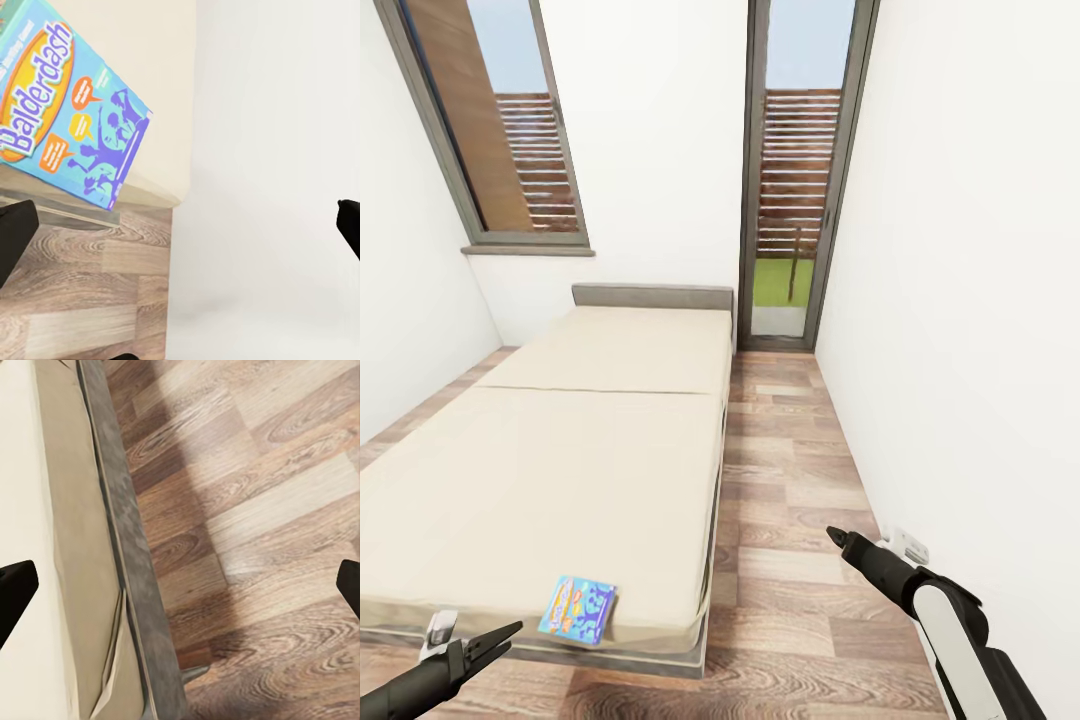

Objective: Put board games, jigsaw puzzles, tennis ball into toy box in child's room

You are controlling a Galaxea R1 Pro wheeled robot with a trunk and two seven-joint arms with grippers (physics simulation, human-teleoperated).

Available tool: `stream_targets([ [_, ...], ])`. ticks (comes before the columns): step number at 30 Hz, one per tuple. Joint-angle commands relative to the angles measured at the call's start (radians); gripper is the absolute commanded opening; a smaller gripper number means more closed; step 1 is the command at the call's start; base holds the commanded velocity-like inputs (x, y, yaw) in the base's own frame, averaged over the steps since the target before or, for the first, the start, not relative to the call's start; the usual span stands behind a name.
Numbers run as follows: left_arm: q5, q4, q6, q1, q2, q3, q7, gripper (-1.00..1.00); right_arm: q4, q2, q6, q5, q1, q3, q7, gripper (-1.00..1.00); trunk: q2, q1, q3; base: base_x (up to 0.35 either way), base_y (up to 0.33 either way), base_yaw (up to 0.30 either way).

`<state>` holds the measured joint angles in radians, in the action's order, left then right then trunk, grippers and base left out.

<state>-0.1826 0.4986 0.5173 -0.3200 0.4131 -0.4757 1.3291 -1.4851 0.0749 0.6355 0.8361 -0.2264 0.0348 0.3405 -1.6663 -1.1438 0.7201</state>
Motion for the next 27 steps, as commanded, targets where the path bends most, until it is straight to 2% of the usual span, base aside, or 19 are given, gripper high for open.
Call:
stream_targets([
  [1, -0.001, 0.000, 0.010, -0.001, 0.000, -0.001, 0.003, 1.00, -0.001, 0.000, 0.002, 0.011, -0.001, 0.000, 0.009, 1.00, -0.008, -0.004, 0.004, 0.000, 0.000, 0.000],
  [27, 0.000, 0.000, 0.005, -0.001, -0.003, -0.002, -0.006, 1.00, 0.002, 0.000, 0.000, 0.011, -0.001, 0.000, 0.009, 1.00, -0.190, -0.104, 0.086, 0.000, 0.000, 0.000],
])
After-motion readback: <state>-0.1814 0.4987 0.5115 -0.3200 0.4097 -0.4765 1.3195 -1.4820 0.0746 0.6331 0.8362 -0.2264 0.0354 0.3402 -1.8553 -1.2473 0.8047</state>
